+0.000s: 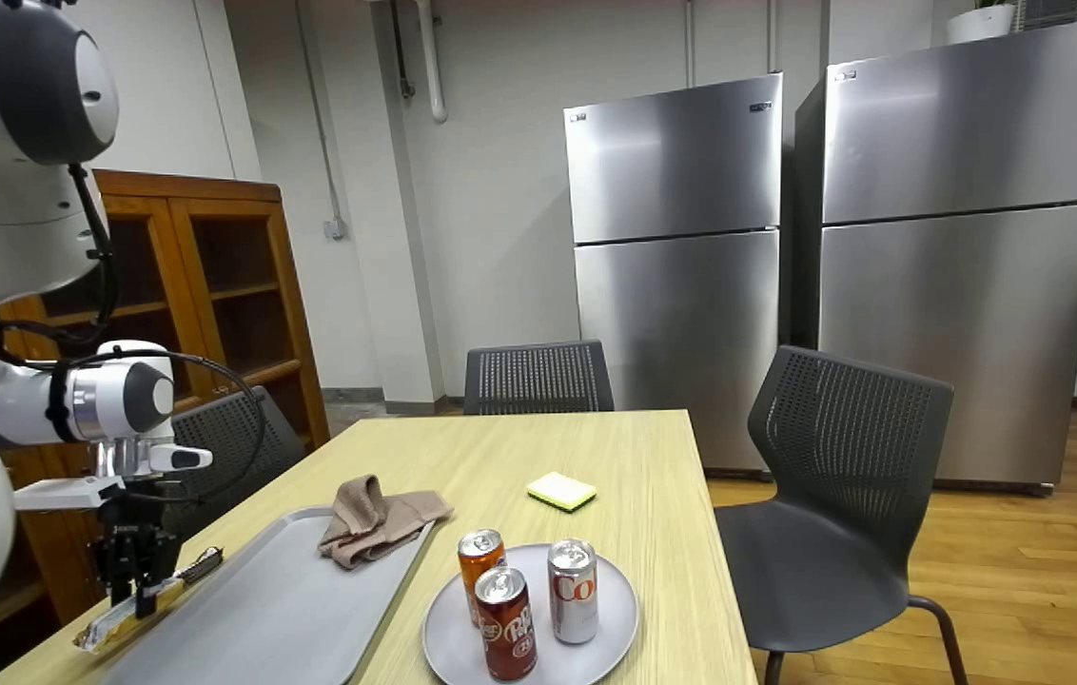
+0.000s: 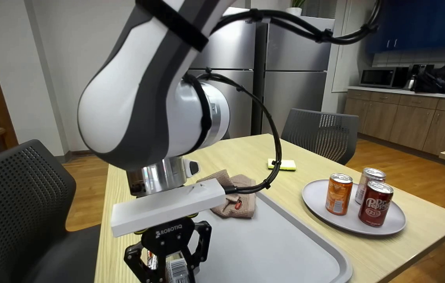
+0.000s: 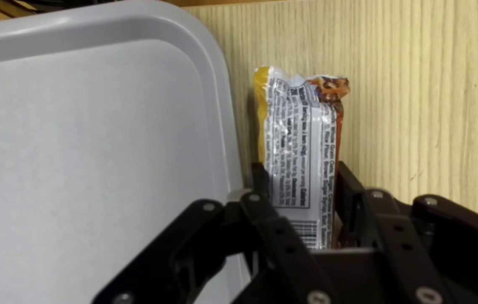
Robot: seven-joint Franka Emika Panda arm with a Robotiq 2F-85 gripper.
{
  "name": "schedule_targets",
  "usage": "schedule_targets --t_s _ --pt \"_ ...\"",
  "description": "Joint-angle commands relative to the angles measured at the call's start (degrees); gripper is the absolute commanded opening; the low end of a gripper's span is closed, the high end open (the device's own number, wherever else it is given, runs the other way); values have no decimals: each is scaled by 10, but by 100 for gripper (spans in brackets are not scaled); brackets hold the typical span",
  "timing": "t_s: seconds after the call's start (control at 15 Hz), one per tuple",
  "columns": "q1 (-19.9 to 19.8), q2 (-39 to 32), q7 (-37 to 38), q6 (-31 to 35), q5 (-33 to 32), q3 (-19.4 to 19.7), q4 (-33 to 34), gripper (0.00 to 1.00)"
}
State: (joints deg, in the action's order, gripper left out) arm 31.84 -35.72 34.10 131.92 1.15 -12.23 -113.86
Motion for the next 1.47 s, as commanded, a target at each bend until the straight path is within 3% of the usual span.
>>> schedule_targets --t_s 0.0,0.2,0.27,0.67,1.4 --pt "7 -1 18 -15 8 3 8 16" --pt "7 -4 19 -14 9 3 8 16" --pt "6 -3 16 -17 8 2 7 59" --pt "2 18 9 -7 7 0 -7 100" --pt "-37 71 63 25 15 41 -35 100"
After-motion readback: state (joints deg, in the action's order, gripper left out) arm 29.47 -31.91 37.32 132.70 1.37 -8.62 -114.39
